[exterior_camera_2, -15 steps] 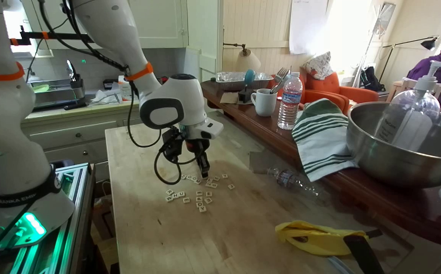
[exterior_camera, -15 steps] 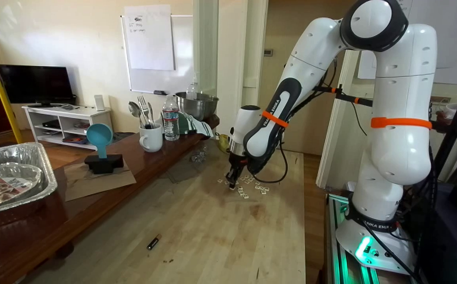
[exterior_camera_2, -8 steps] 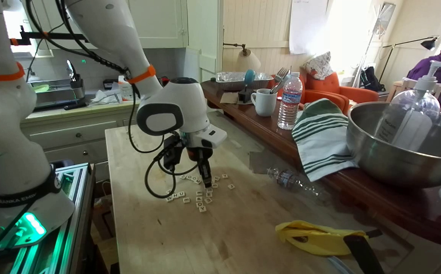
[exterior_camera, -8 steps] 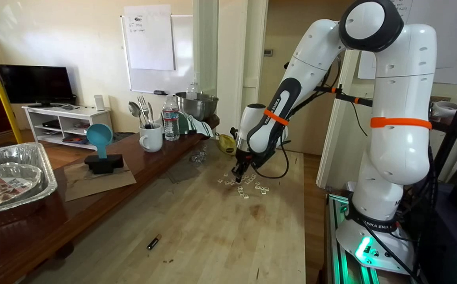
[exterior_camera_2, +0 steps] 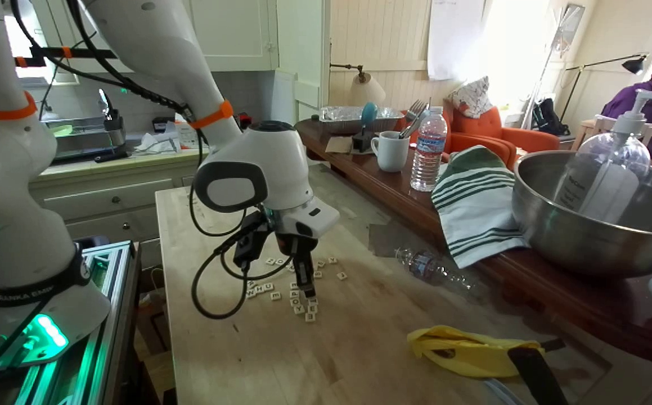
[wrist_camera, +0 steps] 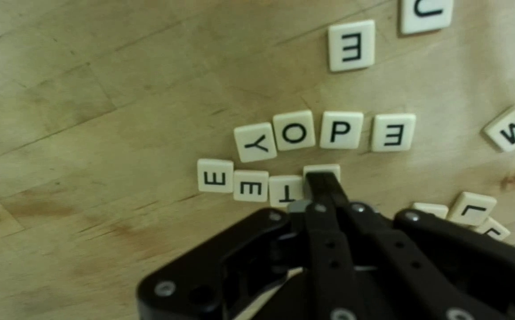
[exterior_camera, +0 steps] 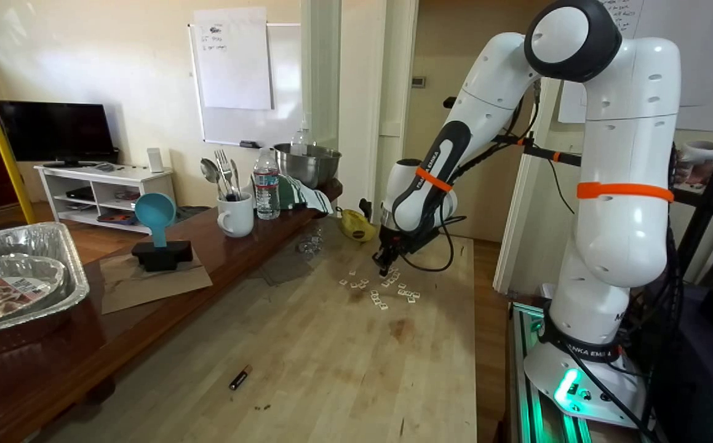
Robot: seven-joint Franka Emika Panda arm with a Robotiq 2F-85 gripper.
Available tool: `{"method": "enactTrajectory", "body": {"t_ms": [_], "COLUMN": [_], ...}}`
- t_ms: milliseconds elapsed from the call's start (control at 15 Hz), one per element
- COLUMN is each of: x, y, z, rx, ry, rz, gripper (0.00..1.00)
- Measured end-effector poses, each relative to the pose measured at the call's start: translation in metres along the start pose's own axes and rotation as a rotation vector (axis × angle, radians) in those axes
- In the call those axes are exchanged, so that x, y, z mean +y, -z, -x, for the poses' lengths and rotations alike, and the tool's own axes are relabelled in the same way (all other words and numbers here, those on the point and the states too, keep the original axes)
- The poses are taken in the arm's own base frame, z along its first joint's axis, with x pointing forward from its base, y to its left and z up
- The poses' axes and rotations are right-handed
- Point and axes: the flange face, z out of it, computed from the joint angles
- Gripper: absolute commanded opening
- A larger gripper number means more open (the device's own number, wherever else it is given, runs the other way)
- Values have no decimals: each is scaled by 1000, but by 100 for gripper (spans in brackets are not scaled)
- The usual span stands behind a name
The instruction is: Replace the r tile letter with the z tile letter, then move the a tile letter to the right
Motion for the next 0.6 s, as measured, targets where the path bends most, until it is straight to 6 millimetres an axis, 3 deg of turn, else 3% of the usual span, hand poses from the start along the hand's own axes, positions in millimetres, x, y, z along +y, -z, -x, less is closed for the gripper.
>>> {"method": "enactTrajectory", "body": {"t_ms": [333, 600], "x": [-1, -18], "y": [15, 40], "z": [7, 24], "rx": [21, 52], "ry": [20, 76], "rz": [5, -3], "gripper": [0, 0]}}
